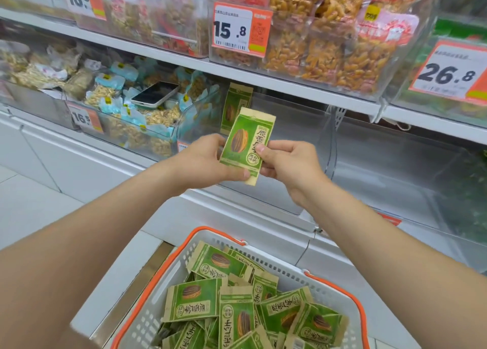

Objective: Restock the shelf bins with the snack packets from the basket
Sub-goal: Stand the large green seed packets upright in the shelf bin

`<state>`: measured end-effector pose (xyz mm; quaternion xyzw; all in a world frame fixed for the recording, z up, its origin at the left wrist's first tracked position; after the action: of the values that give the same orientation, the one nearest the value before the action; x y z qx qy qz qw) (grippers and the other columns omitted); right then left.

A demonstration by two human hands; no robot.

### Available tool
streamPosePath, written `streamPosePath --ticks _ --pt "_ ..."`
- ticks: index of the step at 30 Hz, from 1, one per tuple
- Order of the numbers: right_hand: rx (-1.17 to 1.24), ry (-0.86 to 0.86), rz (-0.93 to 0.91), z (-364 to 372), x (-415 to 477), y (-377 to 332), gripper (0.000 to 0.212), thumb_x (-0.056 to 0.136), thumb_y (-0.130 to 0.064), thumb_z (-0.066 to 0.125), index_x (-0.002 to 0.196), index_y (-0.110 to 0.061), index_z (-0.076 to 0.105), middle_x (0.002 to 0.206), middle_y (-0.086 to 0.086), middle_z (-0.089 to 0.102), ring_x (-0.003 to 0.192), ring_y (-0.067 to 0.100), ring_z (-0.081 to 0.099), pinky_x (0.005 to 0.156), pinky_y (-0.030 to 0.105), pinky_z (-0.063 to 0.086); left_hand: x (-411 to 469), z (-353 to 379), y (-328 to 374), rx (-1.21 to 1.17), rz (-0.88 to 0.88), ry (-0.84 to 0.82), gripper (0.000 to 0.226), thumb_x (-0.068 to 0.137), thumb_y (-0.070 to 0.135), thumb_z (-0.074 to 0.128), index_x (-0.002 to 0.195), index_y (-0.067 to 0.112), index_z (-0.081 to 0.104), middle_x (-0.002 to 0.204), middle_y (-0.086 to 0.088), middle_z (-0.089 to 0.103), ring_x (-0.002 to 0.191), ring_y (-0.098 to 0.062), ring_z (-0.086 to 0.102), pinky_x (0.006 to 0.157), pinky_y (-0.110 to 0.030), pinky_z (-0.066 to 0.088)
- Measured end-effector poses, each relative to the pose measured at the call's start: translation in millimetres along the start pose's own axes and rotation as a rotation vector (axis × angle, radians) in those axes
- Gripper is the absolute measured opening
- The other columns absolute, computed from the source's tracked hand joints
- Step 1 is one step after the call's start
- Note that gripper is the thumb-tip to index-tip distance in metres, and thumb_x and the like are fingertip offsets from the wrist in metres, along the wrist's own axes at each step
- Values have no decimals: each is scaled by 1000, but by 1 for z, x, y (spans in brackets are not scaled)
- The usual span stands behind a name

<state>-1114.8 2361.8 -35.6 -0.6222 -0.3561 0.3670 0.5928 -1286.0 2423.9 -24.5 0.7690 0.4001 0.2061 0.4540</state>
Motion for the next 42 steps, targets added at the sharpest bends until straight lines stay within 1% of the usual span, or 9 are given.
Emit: streamPosePath --ticks 3,7,9,17,20,23,33,37,42 --pt "-9 124 2 -1 38 4 16 93 -9 76 105 2 72 89 13 80 81 25 79 74 37 65 17 -22 -6 395 131 205 67 81 60 76 129 18 54 117 2 61 106 -16 63 89 -38 54" --pt "-59 256 -21 9 97 10 22 91 -12 79 104 -6 63 97 11 73 89 29 76 76 42 65 33 -32 -19 715 224 279 34 85 37 56 112 17 63 106 -6 63 105 -33 56 95 -48 47" --pt "-180 251 -43 22 125 15 27 87 -13 83 100 -15 60 99 7 71 92 30 75 83 48 64 39 -31 -25 735 229 247 26 87 33 51 104 20 66 100 -4 68 101 -33 58 89 -46 49" --pt "-680 285 -121 66 201 15 19 89 -17 80 101 -14 65 106 6 71 104 24 64 84 29 50 57 -26 -39 817 340 155 18 83 23 55 97 28 65 88 6 70 86 -28 63 82 -38 41" --pt "-806 358 -72 69 221 20 28 94 -23 75 116 -9 68 122 11 69 125 29 58 89 33 49 65 -22 -46 827 339 119 16 83 26 52 93 29 64 90 7 70 91 -24 63 86 -39 39" --pt "-928 392 -60 72 236 23 28 97 -22 70 120 -7 65 126 11 67 127 30 58 93 37 54 69 -21 -49 821 351 134 14 83 27 51 89 27 64 88 6 69 90 -25 62 80 -39 33" --pt "-1051 435 -138 75 262 27 26 100 -20 63 125 -12 59 123 9 66 116 30 65 81 35 49 72 -13 -47 878 360 143 11 83 31 52 77 24 58 72 4 58 83 -28 56 79 -39 32" --pt "-1061 376 -161 79 264 27 40 97 -24 70 130 -6 56 128 12 63 119 30 63 90 38 54 73 -12 -46 907 349 150 13 81 32 51 75 22 57 68 3 55 79 -29 54 80 -39 35" --pt "-1038 308 -76 71 260 34 35 95 -42 69 113 -12 66 110 9 71 100 28 71 80 36 59 72 -12 -45 915 326 150 17 80 34 52 74 20 60 66 2 56 71 -28 53 79 -39 38"
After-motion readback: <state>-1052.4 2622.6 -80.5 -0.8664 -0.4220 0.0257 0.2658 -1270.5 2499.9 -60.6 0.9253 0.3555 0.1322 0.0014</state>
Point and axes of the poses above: each hand's wrist, its own x-axis towards the middle knuckle, its own z-axis out of the palm, y = z × x, the point moved 5 cm from there along x, towards the middle knuckle
